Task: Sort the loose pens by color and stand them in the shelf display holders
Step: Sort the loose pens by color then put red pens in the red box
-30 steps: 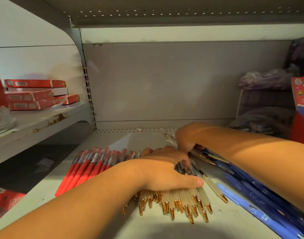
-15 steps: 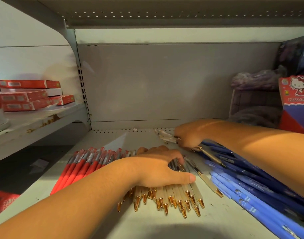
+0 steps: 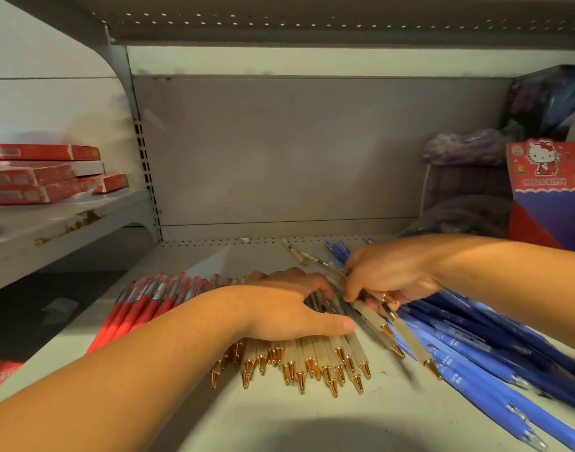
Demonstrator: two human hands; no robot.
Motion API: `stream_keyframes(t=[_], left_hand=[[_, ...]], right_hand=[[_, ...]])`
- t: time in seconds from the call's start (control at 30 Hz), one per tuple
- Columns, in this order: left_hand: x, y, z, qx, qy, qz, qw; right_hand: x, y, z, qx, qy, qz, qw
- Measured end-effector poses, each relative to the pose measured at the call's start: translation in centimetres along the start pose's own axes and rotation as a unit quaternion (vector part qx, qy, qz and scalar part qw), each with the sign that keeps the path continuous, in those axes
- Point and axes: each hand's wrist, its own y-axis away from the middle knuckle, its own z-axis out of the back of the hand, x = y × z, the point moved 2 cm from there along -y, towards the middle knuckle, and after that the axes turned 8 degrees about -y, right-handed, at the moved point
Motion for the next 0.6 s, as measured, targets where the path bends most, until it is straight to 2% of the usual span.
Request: stream_keyframes(t=[0.2,0.33,0.5,0.6], left_hand=[[0.1,0.0,0.1,-0.008,-0.006,0.006,1.0],[0.6,0.1,0.6,-0.039,0.001,0.006,0.999],[1.9,-0.4,1.3,-0.145,0.132,0.036,0.98],[1.7,-1.3,1.9,-0.217,0.269,0.101,0.933]], right_hand=[[-0.5,0.3,-0.2,-0.045,-0.029,0.037,0.998],[0.0,0.1,-0.1,-0.053,-0.071,0.03,0.996],[0.9,-0.8,-1.9,-0.04,-0.058,0.023,0.997],[2.3,-0.6,-2.9,-0.003,-0.109,0.09,0.99]])
